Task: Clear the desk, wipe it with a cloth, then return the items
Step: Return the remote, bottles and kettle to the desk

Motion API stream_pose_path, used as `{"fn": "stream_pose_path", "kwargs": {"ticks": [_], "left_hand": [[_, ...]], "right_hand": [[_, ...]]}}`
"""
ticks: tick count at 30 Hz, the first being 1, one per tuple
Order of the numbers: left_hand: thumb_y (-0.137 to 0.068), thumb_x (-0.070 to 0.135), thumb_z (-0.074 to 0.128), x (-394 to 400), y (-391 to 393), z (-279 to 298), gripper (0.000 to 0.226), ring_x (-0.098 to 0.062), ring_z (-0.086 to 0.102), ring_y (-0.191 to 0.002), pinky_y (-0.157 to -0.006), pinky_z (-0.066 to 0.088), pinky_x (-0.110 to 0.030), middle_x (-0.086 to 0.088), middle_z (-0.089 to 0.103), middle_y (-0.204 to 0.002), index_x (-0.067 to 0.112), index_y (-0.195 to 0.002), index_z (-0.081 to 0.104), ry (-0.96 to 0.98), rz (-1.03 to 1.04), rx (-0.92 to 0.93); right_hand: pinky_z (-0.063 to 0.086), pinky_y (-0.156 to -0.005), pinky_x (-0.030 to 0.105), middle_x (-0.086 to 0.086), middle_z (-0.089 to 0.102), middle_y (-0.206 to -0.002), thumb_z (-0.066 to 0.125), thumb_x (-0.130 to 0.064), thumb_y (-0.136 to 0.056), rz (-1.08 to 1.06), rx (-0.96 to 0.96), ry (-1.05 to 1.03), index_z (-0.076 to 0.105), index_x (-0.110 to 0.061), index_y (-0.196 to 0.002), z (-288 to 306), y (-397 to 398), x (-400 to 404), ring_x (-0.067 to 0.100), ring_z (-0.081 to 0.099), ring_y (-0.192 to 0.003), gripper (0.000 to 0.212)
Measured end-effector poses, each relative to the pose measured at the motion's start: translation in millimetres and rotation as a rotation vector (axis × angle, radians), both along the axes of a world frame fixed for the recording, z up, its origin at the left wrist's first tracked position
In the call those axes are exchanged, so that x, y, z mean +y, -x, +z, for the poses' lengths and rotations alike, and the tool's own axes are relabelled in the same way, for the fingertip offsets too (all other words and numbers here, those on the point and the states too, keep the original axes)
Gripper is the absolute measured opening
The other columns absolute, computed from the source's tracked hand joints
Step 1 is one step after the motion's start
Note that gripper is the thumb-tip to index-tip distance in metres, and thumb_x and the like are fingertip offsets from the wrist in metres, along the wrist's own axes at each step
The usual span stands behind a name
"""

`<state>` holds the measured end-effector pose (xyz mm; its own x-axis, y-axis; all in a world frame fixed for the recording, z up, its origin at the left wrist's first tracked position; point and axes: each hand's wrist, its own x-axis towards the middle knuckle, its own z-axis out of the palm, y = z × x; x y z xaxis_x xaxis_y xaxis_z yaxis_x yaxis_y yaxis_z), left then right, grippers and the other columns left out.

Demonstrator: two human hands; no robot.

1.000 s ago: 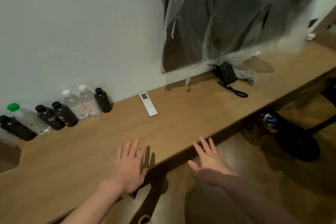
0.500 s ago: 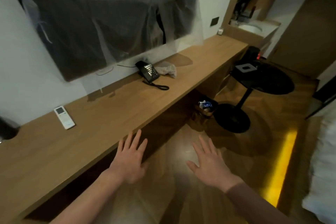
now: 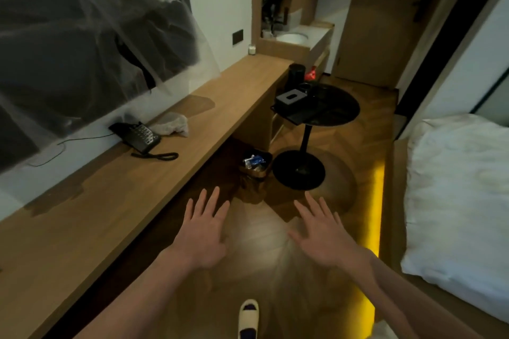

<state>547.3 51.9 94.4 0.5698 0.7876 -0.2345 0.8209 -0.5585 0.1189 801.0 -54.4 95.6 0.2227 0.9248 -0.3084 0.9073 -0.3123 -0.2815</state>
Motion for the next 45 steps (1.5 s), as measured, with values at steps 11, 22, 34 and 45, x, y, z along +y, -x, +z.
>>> {"fn": "stream_pose_path", "kwargs": {"ticks": [11, 22, 34, 45], "left_hand": [[-0.104, 0.053, 0.043, 120.6, -133.8, -3.0, 0.079, -0.03, -0.03, -0.151, -0.126, -0.01, -0.053, -0.004, -0.029, -0.166, 0.028, -0.164, -0.001, 0.021, -0.079, -0.004], [-0.105, 0.052, 0.04, 224.8, -261.6, -10.9, 0.076, -0.03, -0.029, -0.152, -0.126, -0.01, -0.052, -0.005, -0.028, -0.167, 0.027, -0.164, -0.002, 0.009, -0.22, 0.013], [-0.103, 0.055, 0.043, 301.9, -401.1, -17.4, 0.077, -0.025, -0.025, -0.154, -0.12, -0.017, -0.046, 0.001, -0.023, -0.169, 0.034, -0.164, 0.001, -0.022, -0.154, -0.008], [-0.103, 0.052, 0.047, 351.8, -536.2, 6.9, 0.075, -0.023, -0.02, -0.156, -0.128, -0.006, -0.051, 0.003, -0.016, -0.171, 0.035, -0.164, 0.006, 0.035, 0.07, -0.065]], "right_hand": [[0.004, -0.128, 0.056, -0.005, -0.02, -0.17, 0.041, -0.059, -0.103, -0.088, -0.008, -0.015, 0.001, -0.038, -0.164, 4.2, -126.5, 99.5, 0.027, -0.018, -0.157, 0.076], [0.007, -0.129, 0.053, -0.006, -0.015, -0.172, 0.046, -0.056, -0.104, -0.222, 0.022, -0.07, 0.007, -0.035, -0.165, 27.9, -243.7, 185.3, 0.026, -0.013, -0.158, 0.075], [0.008, -0.129, 0.052, -0.006, -0.012, -0.172, 0.046, -0.055, -0.104, -0.22, 0.091, -0.062, 0.01, -0.034, -0.165, 17.5, -386.3, 259.3, 0.024, -0.011, -0.159, 0.074], [0.011, -0.129, 0.048, -0.005, -0.011, -0.172, 0.046, -0.061, -0.101, -0.069, 0.082, -0.044, 0.01, -0.034, -0.164, 9.3, -562.3, 347.0, 0.025, -0.006, -0.159, 0.077]]}}
